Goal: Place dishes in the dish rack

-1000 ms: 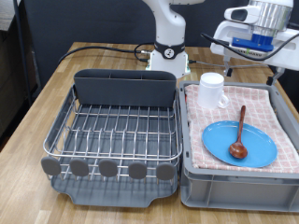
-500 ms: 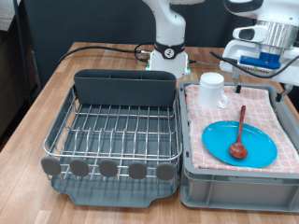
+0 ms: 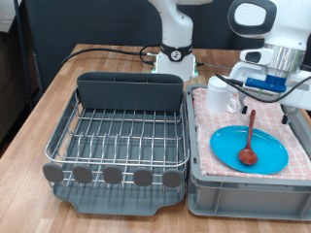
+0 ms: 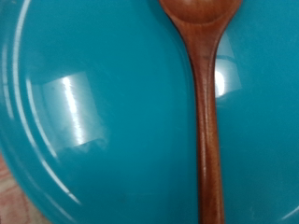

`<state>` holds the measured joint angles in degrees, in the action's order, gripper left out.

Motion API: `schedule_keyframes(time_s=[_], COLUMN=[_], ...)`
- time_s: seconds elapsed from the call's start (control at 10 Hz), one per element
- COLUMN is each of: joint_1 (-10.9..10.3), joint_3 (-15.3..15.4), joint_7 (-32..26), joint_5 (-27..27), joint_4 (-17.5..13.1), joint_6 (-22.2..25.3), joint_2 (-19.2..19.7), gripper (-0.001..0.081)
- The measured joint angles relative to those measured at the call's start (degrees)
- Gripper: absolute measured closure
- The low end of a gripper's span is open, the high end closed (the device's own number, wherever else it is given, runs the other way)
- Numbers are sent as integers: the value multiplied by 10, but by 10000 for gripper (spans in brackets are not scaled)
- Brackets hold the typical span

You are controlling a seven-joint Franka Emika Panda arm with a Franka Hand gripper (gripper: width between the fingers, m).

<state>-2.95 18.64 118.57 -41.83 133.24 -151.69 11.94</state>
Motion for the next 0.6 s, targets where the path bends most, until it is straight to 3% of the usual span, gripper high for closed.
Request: schedule_keyframes(time_s=[0.6], joint_1=[-3], joint_3=[-30], joint_7=[70], joint_5=[-86], joint_4=[0], joint_6=[-24], joint_2=[43], gripper=[4])
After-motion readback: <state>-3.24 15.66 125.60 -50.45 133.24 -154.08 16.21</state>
